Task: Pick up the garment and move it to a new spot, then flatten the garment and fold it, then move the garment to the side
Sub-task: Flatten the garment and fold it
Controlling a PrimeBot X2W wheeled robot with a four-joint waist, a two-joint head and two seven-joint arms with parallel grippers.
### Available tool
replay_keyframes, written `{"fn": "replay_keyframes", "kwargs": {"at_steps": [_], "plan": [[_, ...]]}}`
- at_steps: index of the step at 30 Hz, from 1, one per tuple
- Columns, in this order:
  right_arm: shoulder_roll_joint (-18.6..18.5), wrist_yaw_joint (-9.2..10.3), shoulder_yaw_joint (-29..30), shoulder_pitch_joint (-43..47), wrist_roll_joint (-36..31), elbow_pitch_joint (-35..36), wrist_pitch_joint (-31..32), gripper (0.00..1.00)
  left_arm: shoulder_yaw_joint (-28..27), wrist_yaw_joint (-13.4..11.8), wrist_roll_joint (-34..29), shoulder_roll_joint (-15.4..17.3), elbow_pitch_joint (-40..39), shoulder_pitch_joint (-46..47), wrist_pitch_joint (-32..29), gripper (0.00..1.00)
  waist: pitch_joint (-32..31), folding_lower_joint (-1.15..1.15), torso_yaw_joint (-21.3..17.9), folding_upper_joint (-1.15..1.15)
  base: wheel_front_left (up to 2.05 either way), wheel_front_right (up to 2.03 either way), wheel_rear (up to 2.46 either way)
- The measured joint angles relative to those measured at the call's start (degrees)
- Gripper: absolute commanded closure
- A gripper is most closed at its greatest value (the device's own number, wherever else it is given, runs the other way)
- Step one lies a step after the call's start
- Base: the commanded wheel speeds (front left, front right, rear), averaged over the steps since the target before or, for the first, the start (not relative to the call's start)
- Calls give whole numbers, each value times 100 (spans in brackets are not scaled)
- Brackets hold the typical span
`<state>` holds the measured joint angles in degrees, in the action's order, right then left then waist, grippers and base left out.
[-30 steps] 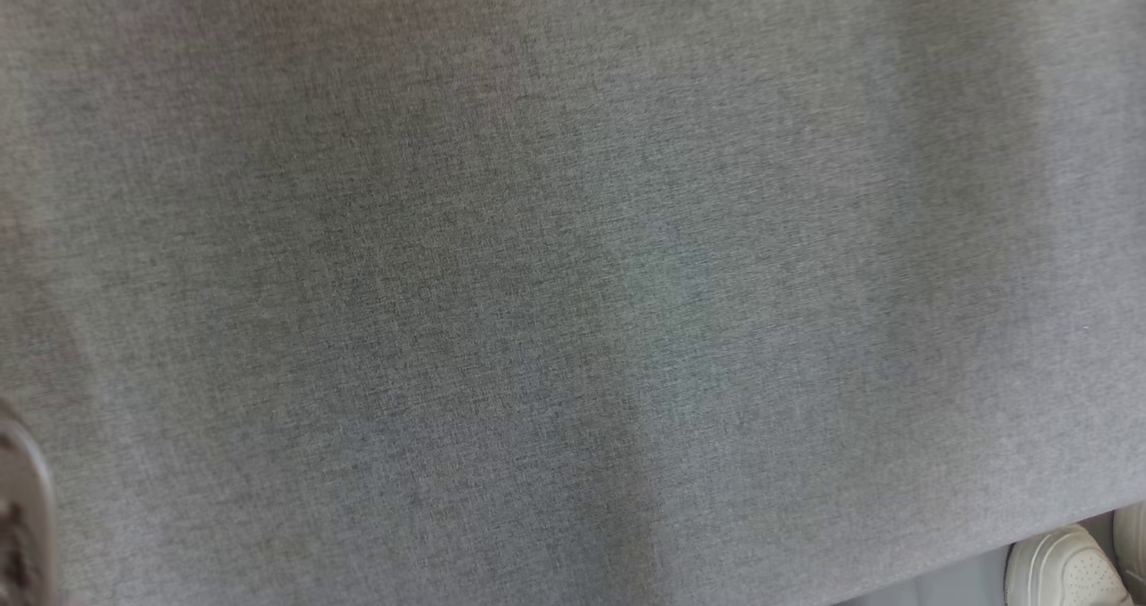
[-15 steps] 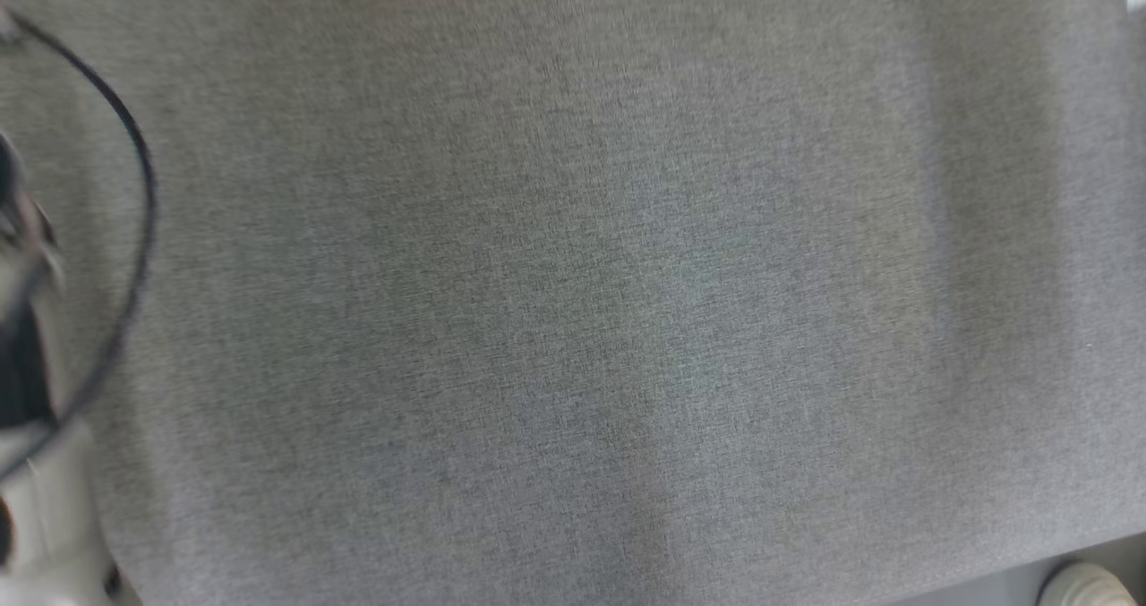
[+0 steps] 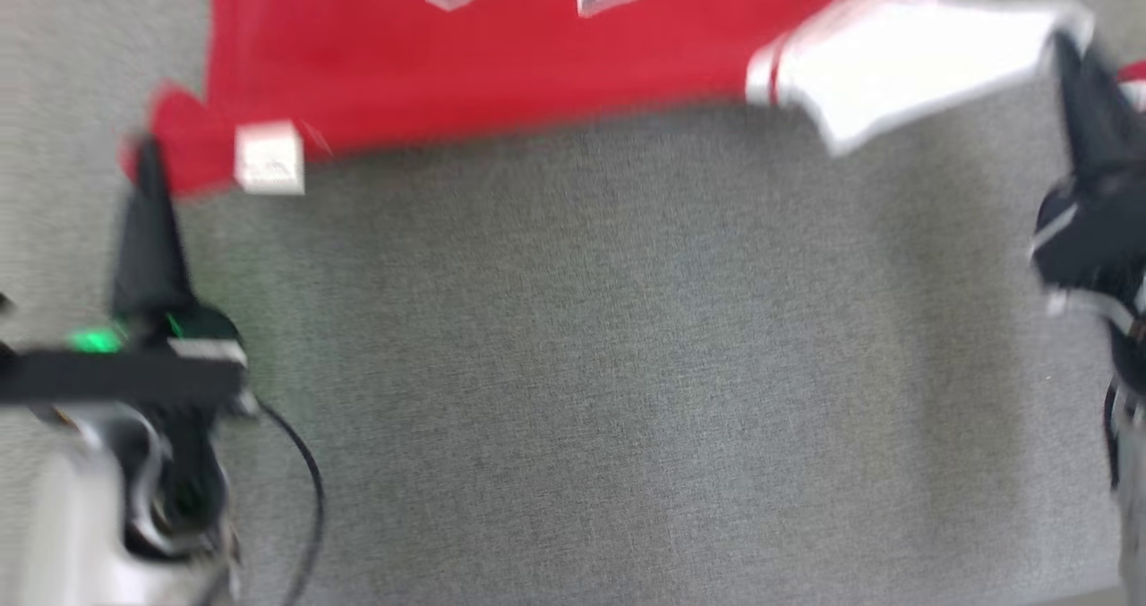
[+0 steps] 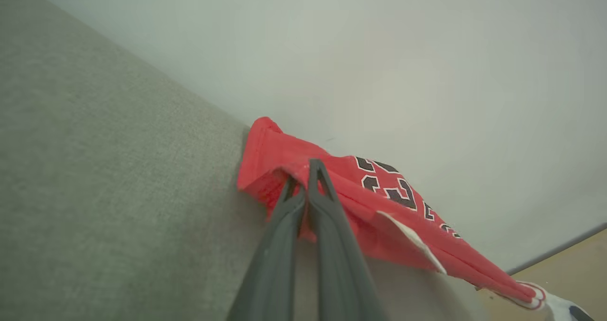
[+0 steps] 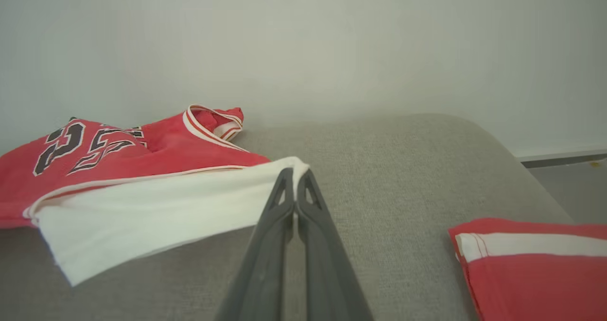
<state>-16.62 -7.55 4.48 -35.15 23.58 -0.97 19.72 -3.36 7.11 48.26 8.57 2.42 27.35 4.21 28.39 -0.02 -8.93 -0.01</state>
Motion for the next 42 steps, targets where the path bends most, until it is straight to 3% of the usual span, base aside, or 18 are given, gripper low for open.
{"fn": "replay_keyframes", "kwargs": {"at_steps": [7, 17, 29, 37, 42], "plan": [[364, 0, 490, 1493, -202, 821, 1035, 100, 292, 0, 55, -163, -51, -1241, -118, 100, -623, -1, 118, 0, 0, 0, 0], [1011, 0, 1001, 3144, -204, 1748, 1768, 100, 397, -14, 71, -182, 44, -2296, -140, 100, -1267, 0, 224, 0, 0, 0, 0], [1294, 0, 1211, 4068, -241, 1852, 2165, 100, 411, -66, 91, -210, 335, -3015, -79, 100, -1769, 1, 310, 0, 0, 0, 0], [1355, 0, 1319, 4504, -114, 1818, 2463, 100, 318, -266, 125, -204, 403, -3566, -70, 100, -1993, 2, 293, 1, 0, 0, 0], [1366, 0, 1490, 4897, 60, 1941, 2829, 100, 554, -391, 21, -54, 310, -3955, -460, 100, -2075, 1, 224, 1, 0, 0, 0]]}}
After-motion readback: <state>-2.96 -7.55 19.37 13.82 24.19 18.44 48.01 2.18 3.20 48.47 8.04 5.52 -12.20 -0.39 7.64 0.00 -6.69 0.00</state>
